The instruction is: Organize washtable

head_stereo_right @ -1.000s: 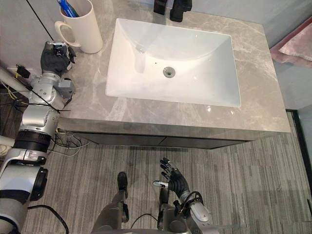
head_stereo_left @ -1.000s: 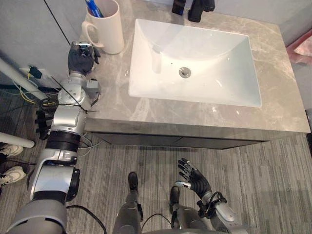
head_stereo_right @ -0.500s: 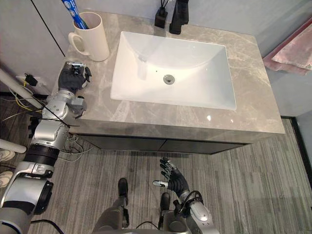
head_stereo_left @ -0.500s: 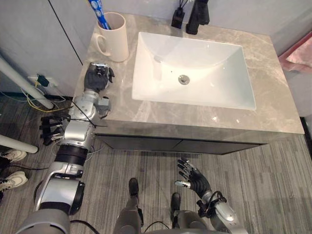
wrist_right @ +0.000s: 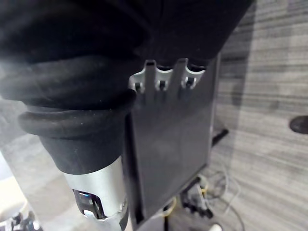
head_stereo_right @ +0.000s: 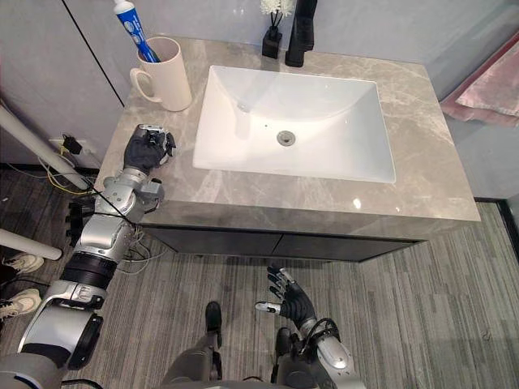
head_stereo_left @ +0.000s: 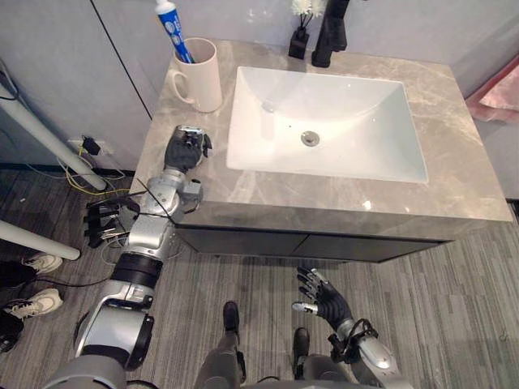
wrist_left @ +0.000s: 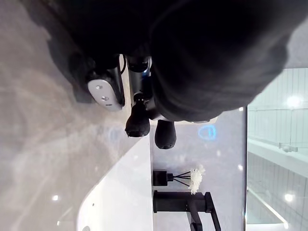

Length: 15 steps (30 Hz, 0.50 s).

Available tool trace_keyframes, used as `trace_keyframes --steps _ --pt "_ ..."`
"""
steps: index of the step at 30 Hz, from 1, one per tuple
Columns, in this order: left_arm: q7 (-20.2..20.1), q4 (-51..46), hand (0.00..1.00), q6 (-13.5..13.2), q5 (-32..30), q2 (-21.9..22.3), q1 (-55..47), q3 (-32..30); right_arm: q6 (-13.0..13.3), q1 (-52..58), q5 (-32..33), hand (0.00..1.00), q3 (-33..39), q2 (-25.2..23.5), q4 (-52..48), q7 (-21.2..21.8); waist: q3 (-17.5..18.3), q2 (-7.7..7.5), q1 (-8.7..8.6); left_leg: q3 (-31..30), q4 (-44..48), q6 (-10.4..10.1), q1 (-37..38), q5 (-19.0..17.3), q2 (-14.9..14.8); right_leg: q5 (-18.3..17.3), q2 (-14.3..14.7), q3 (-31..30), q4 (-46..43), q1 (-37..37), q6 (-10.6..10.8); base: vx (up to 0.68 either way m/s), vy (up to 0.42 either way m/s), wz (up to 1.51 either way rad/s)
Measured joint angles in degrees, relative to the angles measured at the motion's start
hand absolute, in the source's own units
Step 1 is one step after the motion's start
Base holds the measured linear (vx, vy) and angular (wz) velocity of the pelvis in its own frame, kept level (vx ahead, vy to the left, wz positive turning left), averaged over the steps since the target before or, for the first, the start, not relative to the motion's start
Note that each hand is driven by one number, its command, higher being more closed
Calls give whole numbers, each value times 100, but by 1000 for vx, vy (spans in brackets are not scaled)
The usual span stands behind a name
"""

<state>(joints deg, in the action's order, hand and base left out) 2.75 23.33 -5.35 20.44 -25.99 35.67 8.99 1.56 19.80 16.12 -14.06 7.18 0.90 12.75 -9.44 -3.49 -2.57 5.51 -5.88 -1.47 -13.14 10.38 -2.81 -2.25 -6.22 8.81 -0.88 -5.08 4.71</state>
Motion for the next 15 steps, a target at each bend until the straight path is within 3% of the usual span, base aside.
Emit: trace_keyframes --steps 5,10,15 --pt "5 1226 100 67 -74 -195 1025 229 2 4 3 0 -24 -1 -1 -3 0 0 -30 31 0 -1 -39 0 -12 1 5 -29 -2 -47 0 5 0 -2" --pt "2 1625 100 131 -68 -549 1527 337 3 46 5 0 -61 -7 1 -5 0 -2 -159 96 2 33 -200 25 -5 25 2 -112 -13 -251 13 34 2 -8" --pt "-12 1762 100 222 -22 -635 1792 452 7 60 4 0 -63 -6 1 -7 0 -5 -160 120 26 35 -227 27 -9 18 8 -121 4 -283 3 61 -5 -2"
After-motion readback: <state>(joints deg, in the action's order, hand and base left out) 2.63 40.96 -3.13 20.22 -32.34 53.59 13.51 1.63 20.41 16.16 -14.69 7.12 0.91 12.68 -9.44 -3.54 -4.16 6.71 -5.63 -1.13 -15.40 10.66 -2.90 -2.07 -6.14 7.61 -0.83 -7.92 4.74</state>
